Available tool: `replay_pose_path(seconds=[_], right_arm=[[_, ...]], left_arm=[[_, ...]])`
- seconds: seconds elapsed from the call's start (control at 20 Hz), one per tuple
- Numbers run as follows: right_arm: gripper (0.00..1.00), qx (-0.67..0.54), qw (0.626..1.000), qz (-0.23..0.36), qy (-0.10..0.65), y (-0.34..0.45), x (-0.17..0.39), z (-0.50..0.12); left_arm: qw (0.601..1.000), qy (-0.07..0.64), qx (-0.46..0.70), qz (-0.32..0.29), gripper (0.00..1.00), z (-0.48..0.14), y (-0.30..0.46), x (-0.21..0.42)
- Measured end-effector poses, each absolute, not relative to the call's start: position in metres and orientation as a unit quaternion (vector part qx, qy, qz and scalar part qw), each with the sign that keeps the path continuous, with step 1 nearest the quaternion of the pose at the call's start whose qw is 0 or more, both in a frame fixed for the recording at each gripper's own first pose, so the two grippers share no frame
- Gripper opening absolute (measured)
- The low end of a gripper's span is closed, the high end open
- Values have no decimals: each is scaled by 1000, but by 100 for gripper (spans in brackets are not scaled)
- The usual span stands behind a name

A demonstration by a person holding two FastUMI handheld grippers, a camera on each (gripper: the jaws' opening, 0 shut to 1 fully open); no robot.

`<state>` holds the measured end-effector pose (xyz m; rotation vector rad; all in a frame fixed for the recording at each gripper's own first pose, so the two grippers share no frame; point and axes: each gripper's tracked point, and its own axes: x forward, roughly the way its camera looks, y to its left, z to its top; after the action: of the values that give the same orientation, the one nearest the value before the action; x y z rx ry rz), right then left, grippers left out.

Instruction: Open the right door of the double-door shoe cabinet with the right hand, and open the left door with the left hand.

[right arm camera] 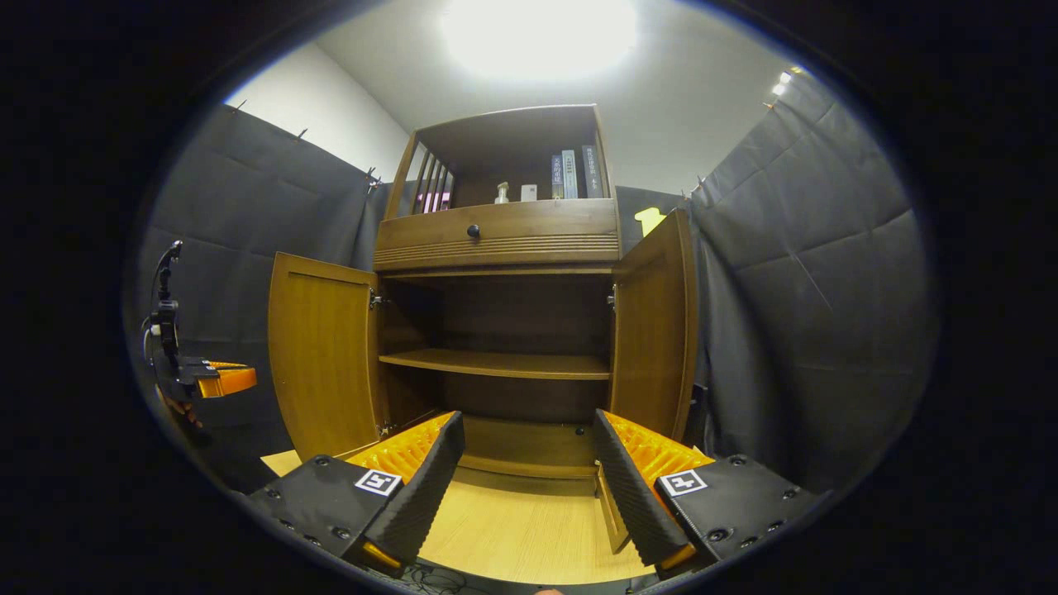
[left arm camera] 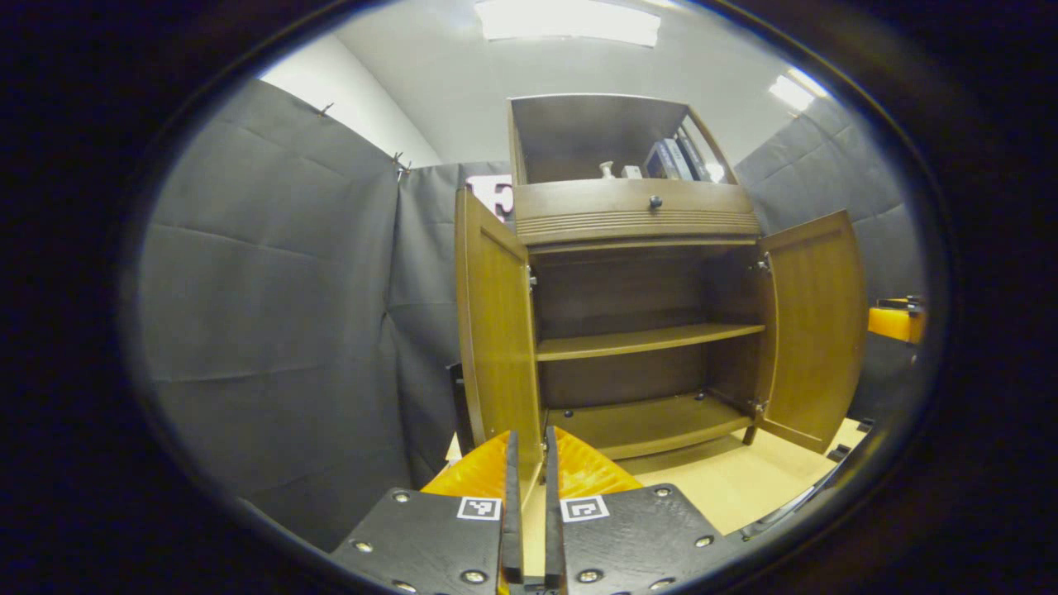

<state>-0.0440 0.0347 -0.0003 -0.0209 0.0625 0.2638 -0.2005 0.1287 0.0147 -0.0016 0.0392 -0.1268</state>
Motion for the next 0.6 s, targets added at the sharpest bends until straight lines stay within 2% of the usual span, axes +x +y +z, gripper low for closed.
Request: replay_pose_path(seconds=[0.4, 0.45, 0.6], right_arm=[[97, -8, 992, 125, 33, 11, -74, 1], [97, -7, 992, 124, 33, 9, -76, 1], [97, -4, 992, 122, 32, 2, -83, 2]], left_arm=[[997, 13, -9, -69, 10, 28, 107, -248], [997, 15, -9, -69, 13, 28, 105, -250], [998, 10, -4, -65, 37, 36, 103, -265]])
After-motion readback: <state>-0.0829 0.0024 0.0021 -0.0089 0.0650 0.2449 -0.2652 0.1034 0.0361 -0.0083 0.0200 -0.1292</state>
